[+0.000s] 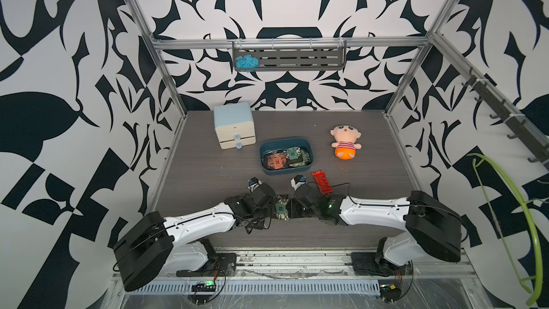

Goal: Put the tea bags into the storage box
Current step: Pick up the tea bag from the center of the board, then place the tea bag in the storage box.

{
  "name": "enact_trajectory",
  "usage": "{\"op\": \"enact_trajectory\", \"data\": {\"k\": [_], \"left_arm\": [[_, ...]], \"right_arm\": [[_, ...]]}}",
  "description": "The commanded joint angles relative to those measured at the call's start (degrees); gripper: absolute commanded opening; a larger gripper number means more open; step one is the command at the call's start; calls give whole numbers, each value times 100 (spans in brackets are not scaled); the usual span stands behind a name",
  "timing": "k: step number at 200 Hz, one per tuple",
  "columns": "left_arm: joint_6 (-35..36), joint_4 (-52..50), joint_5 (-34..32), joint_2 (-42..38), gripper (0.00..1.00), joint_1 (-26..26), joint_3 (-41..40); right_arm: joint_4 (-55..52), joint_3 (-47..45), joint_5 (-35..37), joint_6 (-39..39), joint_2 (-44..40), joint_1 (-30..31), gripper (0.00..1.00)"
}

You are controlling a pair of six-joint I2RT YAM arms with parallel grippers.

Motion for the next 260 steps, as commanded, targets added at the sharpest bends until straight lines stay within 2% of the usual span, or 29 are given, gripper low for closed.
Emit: {"op": "enact_trajectory", "data": {"k": [1, 56, 87, 130, 176, 223, 260], "left_arm": [[-43, -368, -386, -390, 26, -34, -16], [-379, -752, -914, -1562, 55, -23, -398], [-514, -1011, -1128, -2159, 57, -21, -594], [-706, -1143, -1254, -2729, 57, -20, -871], [-808, -1246, -1341, -2946, 57, -19, -1023], [-758, -1340, -1474, -2971, 57, -20, -993], [-700, -1527, -1530, -2979, 57, -19, -887]], "right_arm": [[-193, -105, 243, -142, -342, 20, 0], [-562, -122, 511, -280, -1131, -52, 0], [-749, -64, 505, -420, -1607, -546, 0], [-283, 150, -546, -451, -1833, -1889, 0], [134, 1095, -1248, -487, -980, -2633, 0], [582, 2275, -1977, -408, 646, -2784, 0], [412, 2988, -2224, -506, 1617, -2855, 0]]}}
